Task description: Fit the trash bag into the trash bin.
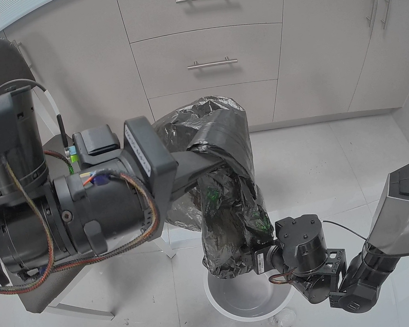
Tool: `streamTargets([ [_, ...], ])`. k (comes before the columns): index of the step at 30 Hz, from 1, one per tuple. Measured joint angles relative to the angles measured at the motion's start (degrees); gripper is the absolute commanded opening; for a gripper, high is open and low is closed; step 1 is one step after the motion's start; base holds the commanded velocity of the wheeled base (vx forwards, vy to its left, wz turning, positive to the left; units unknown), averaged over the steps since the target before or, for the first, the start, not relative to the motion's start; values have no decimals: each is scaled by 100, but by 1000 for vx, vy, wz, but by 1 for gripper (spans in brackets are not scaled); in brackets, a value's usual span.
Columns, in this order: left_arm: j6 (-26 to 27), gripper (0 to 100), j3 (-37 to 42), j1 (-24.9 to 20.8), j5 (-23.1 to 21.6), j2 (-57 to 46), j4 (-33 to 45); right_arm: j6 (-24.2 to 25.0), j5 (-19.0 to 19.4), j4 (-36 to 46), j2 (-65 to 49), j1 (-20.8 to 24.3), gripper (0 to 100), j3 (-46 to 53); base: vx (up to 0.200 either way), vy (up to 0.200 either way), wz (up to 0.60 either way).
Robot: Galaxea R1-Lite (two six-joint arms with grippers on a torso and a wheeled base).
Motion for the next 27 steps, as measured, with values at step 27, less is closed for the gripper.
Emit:
streamTargets([
  [27,304,0,405,560,-892,30,-226,827,3797,-580,-744,-1086,0,1198,0,0,0],
])
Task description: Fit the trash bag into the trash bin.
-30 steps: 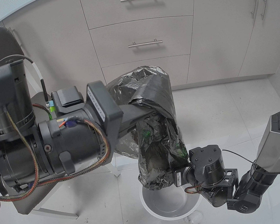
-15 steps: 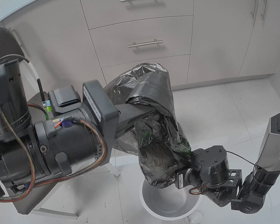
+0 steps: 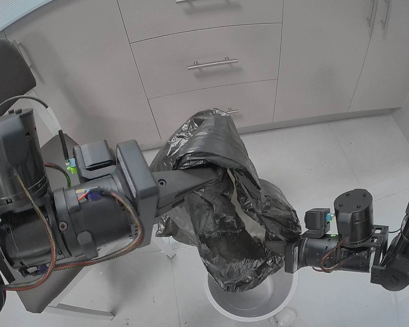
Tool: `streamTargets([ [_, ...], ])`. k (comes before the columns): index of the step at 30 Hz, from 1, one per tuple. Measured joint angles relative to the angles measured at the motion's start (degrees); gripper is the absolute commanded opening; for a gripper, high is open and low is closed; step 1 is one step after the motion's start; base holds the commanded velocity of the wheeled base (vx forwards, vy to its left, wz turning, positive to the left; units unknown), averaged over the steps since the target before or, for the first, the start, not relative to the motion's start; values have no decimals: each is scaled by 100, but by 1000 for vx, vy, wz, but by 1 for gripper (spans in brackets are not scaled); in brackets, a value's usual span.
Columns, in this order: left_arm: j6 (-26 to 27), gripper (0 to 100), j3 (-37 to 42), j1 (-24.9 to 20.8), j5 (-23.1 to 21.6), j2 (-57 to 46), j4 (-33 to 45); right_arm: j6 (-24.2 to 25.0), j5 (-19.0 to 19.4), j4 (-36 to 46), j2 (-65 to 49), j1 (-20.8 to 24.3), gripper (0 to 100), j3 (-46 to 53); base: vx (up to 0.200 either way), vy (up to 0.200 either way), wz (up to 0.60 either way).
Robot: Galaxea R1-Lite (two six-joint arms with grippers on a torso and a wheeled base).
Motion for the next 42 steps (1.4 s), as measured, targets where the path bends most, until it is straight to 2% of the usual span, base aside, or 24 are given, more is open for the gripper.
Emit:
streamTargets([
  [4,68,0,260,399,-914,48,-413,126,1498,0,-23,-391,0,199,0,0,0],
  [8,101,0,516,738,-1630,135,-873,180,2879,0,-34,-797,0,417,0,0,0],
  [10,112,0,625,868,-1872,196,-1075,194,3435,0,-48,-981,0,560,0,0,0],
  [13,117,0,783,1013,-2130,308,-1306,178,3940,0,-87,-1211,0,900,0,0,0],
  [20,121,0,1014,1141,-2472,627,-1467,-424,4062,-22,-277,-1364,0,1691,0,0,0],
  [27,130,0,1047,970,-2534,942,-1548,-447,4070,-35,-574,-1480,0,1977,0,0,0],
  [33,117,0,1045,661,-2556,1274,-2071,-458,4095,-30,-772,-1508,0,2098,0,0,0],
  [42,115,0,1064,532,-2672,1801,-2280,-492,4230,-30,-563,-1532,0,1974,0,0,0],
])
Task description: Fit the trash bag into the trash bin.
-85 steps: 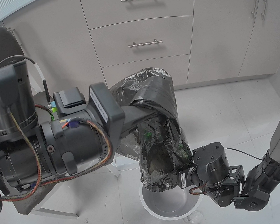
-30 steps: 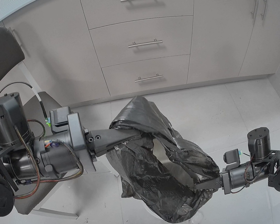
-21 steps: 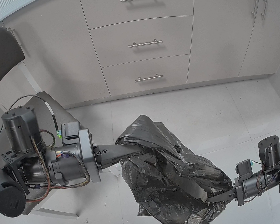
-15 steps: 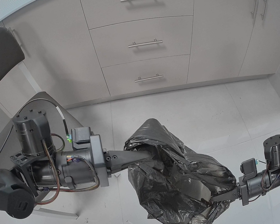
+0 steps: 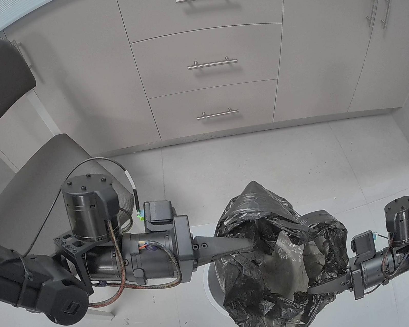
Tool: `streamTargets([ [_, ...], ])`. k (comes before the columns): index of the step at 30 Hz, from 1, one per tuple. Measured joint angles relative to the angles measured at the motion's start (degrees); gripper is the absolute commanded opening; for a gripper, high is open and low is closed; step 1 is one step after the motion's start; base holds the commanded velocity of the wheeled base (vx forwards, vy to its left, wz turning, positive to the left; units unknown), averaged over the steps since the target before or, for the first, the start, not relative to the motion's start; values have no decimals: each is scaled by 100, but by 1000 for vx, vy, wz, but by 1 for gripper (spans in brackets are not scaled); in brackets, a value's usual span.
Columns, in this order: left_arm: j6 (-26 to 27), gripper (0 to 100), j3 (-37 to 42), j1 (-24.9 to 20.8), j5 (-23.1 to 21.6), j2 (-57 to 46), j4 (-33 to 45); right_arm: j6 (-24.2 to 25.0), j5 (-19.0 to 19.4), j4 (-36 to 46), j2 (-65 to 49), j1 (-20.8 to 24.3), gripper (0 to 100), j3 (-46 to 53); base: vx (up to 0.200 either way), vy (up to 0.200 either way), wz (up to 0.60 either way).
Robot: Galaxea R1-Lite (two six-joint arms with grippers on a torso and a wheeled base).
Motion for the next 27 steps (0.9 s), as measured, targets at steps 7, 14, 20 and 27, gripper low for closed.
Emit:
streamTargets([
  [7,38,0,61,69,-16,294,-96,-66,-4,-5,328,-9,0,-179,0,0,0],
  [14,17,0,199,284,-9,560,-468,-107,-34,-5,662,11,0,-347,0,0,0],
  [20,13,0,472,560,0,680,-545,-110,-55,-5,1020,52,0,-529,0,0,0],
  [27,46,0,756,755,-2,724,-562,-113,-197,1,1274,204,0,-700,0,0,0],
])
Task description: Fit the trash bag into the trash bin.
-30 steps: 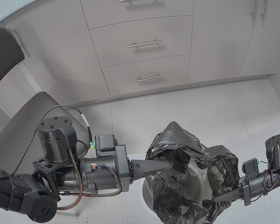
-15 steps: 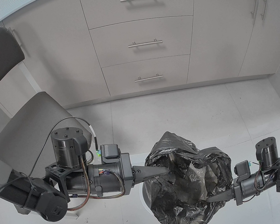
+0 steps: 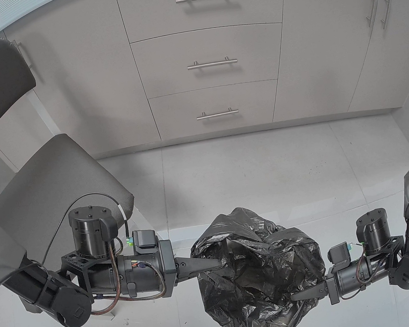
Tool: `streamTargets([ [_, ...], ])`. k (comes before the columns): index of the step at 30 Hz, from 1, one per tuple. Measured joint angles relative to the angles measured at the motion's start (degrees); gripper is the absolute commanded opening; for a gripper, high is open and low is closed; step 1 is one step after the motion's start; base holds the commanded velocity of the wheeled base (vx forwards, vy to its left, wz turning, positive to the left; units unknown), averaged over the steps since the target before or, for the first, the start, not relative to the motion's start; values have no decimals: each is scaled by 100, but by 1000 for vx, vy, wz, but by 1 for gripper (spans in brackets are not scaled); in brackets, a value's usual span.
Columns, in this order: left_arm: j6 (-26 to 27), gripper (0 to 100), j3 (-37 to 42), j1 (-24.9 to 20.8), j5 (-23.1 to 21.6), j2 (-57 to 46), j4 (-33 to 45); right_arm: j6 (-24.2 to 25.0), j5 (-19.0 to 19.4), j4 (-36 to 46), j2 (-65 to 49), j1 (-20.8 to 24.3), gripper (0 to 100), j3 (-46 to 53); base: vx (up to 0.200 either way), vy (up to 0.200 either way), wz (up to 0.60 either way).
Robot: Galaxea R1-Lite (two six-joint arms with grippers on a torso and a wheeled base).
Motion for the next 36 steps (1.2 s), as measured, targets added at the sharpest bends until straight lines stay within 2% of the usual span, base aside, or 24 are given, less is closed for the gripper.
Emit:
streamTargets([
  [6,6,0,178,69,-2,-5,-89,44,-413,7,229,433,0,-354,0,0,0],
  [13,-40,0,590,276,-2,-9,-785,110,-496,49,468,755,0,-774,0,0,0],
  [20,-44,0,700,356,-5,83,-858,176,-512,57,579,780,0,-881,0,0,0],
  [27,-51,0,335,282,-6,500,-902,180,-616,57,636,579,0,-894,0,0,0],
  [29,-57,0,208,246,-5,649,-903,180,-783,56,651,505,0,-877,0,0,0],
  [34,-62,0,-30,185,-2,990,-922,167,-1574,32,774,428,0,-934,0,0,0],
  [36,-63,0,-96,179,-2,1097,-983,162,-1782,27,848,455,0,-995,0,0,0],
])
